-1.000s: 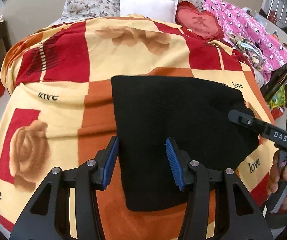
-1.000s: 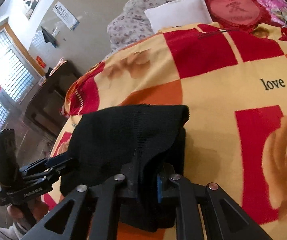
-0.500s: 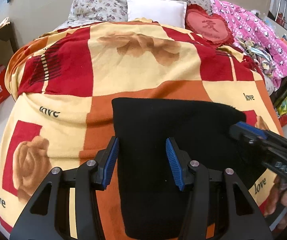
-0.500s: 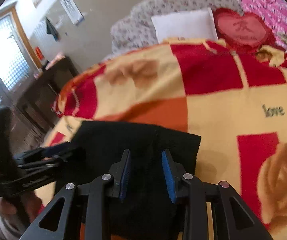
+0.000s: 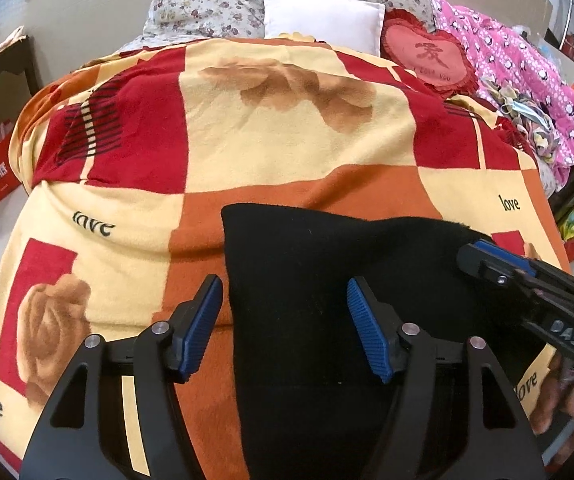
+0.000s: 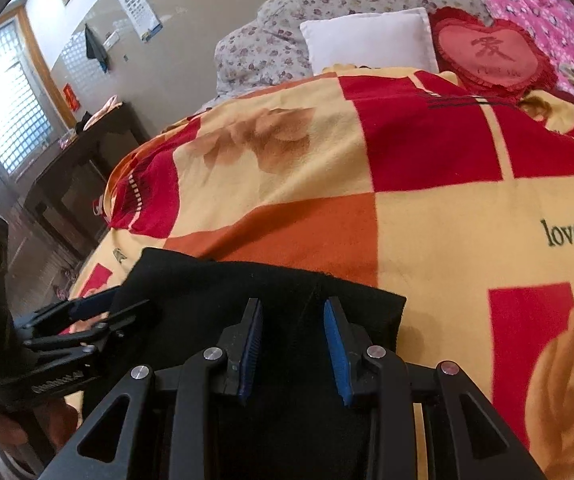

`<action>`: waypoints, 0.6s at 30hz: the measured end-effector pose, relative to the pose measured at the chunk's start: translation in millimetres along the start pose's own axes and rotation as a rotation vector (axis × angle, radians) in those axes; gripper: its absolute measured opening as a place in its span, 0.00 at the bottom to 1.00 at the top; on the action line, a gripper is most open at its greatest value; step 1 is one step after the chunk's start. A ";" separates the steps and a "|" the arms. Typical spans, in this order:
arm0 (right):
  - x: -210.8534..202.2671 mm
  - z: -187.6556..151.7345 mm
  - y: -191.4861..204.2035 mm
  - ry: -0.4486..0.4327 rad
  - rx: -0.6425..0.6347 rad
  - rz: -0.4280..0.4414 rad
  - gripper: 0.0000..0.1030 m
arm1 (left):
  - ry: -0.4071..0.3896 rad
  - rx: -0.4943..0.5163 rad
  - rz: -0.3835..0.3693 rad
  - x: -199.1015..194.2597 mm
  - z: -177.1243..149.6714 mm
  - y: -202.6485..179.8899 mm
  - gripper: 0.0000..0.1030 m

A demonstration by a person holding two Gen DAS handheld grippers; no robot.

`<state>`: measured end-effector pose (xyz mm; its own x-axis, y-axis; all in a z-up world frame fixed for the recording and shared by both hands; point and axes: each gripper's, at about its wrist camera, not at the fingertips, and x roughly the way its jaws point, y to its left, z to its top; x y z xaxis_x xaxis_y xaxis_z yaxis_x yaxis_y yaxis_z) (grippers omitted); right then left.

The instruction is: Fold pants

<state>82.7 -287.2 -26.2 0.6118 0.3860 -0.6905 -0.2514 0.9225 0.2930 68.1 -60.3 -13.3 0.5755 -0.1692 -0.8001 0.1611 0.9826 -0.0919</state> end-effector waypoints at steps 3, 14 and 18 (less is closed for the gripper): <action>-14.9 -5.7 7.9 0.000 -0.027 0.003 0.30 | -0.001 0.000 0.003 -4.4 -1.5 -0.8 0.63; -33.9 -30.6 24.0 0.024 -0.086 -0.030 0.32 | -0.007 -0.017 0.005 -21.0 -15.6 -1.6 0.63; -34.1 -35.3 25.6 0.027 -0.090 -0.039 0.32 | -0.004 -0.021 0.006 -23.8 -20.1 -2.0 0.63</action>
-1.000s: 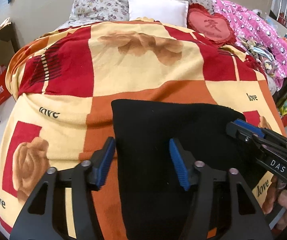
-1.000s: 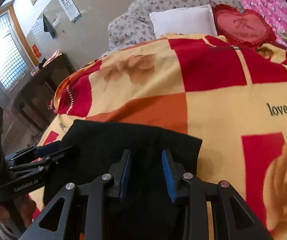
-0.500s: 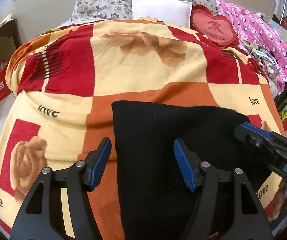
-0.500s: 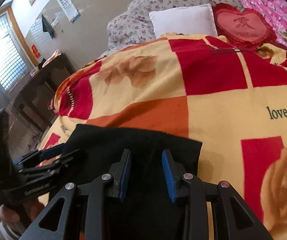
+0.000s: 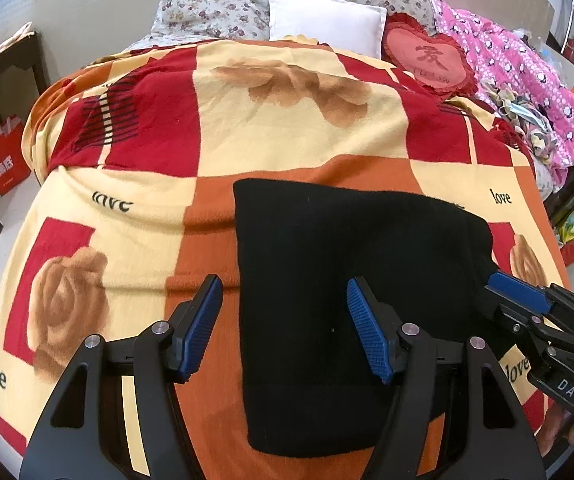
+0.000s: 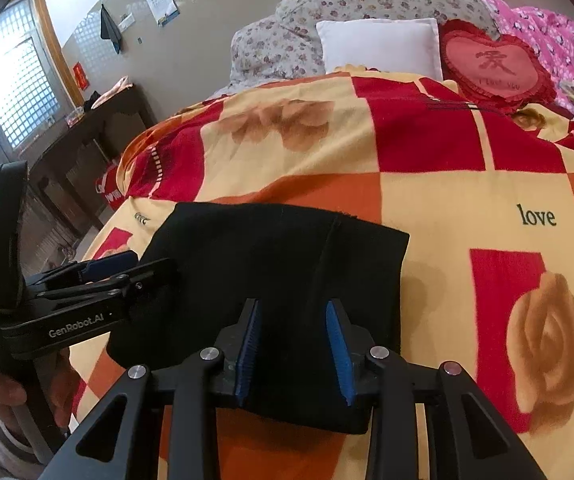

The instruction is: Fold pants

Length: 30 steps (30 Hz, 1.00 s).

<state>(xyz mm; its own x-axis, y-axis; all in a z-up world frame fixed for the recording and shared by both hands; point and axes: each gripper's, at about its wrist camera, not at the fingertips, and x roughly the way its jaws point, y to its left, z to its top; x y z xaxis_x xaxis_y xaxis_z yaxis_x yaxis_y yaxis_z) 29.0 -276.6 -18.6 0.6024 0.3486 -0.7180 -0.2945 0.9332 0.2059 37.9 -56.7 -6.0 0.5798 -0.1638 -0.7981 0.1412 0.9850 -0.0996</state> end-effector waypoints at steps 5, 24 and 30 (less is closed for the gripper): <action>-0.7 -6.7 0.9 0.007 -0.003 -0.006 0.33 | 0.005 -0.010 -0.001 -2.7 -7.8 -0.7 0.63; -10.7 -19.3 2.4 -0.009 -0.014 -0.010 0.35 | 0.022 -0.014 -0.007 -3.9 -18.0 -2.1 0.63; -22.4 -15.6 -7.9 -0.035 0.020 -0.027 0.35 | 0.020 -0.022 -0.039 -12.9 -20.8 -4.0 0.63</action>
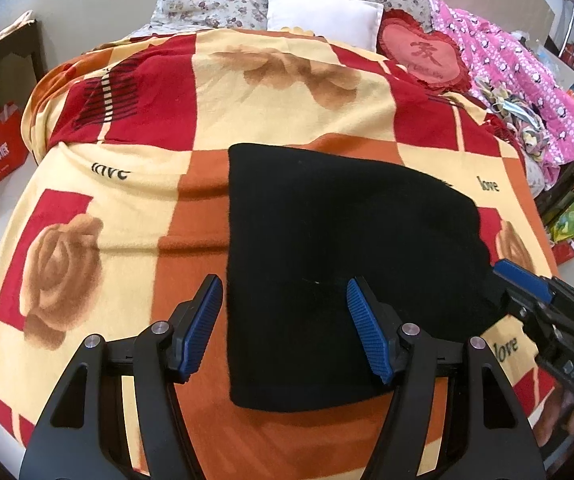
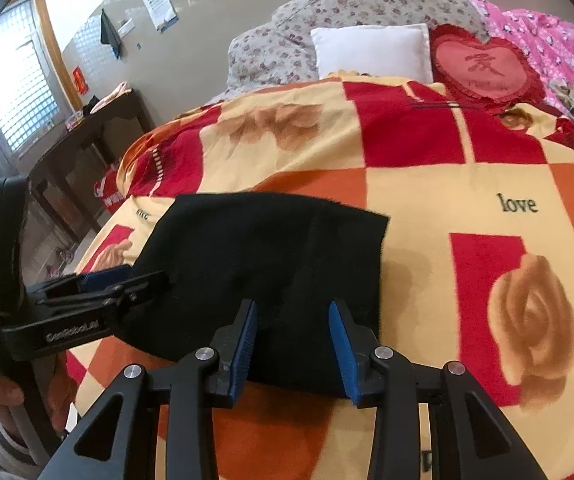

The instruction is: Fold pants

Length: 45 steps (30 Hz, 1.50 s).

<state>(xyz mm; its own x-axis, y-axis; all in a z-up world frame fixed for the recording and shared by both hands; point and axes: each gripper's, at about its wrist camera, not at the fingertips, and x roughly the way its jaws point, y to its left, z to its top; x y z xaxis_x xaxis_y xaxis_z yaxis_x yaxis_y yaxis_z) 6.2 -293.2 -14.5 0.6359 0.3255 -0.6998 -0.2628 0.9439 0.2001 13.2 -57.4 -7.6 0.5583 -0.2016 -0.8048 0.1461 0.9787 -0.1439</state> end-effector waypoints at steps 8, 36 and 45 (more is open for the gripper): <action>13.4 -2.2 -20.4 0.040 0.061 -0.011 0.37 | -0.010 0.023 -0.012 -6.7 -6.7 -6.9 0.63; 2.0 -1.5 -30.6 0.002 0.095 0.080 0.45 | 0.042 -0.015 -0.048 11.0 -8.6 1.6 0.76; 17.0 -1.3 -27.6 0.038 0.095 0.056 0.48 | 0.040 -0.008 -0.043 6.6 -5.9 3.5 0.76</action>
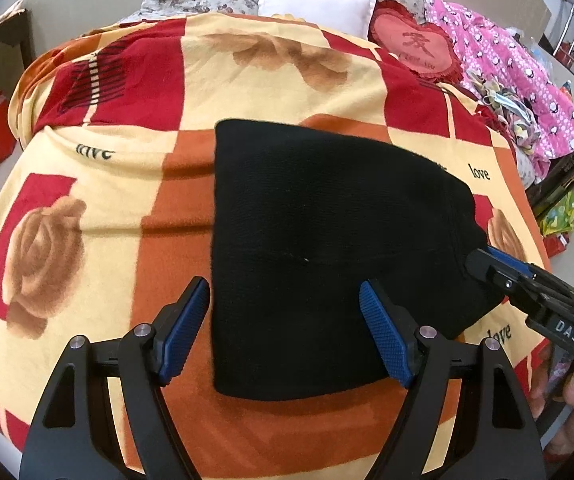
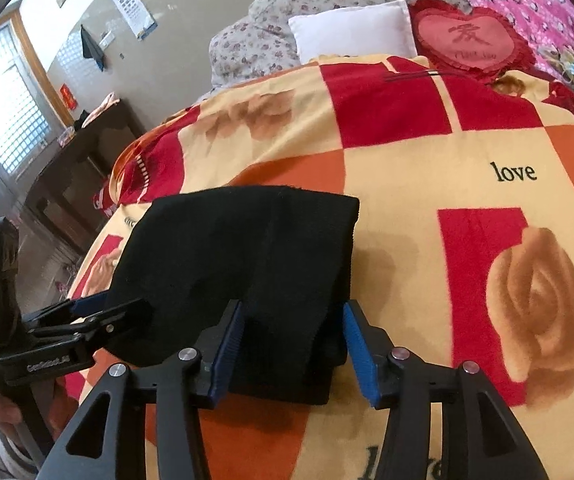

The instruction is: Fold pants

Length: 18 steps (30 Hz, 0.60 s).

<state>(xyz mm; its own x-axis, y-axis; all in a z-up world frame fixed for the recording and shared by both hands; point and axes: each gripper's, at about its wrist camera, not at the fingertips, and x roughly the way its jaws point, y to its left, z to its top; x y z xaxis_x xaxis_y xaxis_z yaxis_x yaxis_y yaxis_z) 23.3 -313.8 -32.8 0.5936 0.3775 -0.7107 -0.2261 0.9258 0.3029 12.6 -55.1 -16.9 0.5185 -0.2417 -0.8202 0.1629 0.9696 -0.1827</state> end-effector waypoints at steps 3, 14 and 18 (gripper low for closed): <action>5.0 2.4 -6.4 0.006 0.021 0.013 0.49 | -0.020 -0.024 -0.010 -5.9 4.7 8.9 0.76; 26.5 7.2 -18.8 0.044 0.095 0.122 0.58 | 0.041 -0.067 -0.094 7.2 13.0 23.2 0.76; 31.3 9.8 -19.1 0.049 0.097 0.132 0.60 | 0.062 -0.079 -0.131 15.6 14.0 24.6 0.76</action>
<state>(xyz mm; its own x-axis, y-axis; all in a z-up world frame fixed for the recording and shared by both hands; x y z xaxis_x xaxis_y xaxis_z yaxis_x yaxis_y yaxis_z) 53.8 -319.8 -54.6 0.5246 0.4982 -0.6904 -0.2228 0.8630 0.4535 36.4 -35.5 -26.6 0.4435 -0.3662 -0.8181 0.1584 0.9304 -0.3306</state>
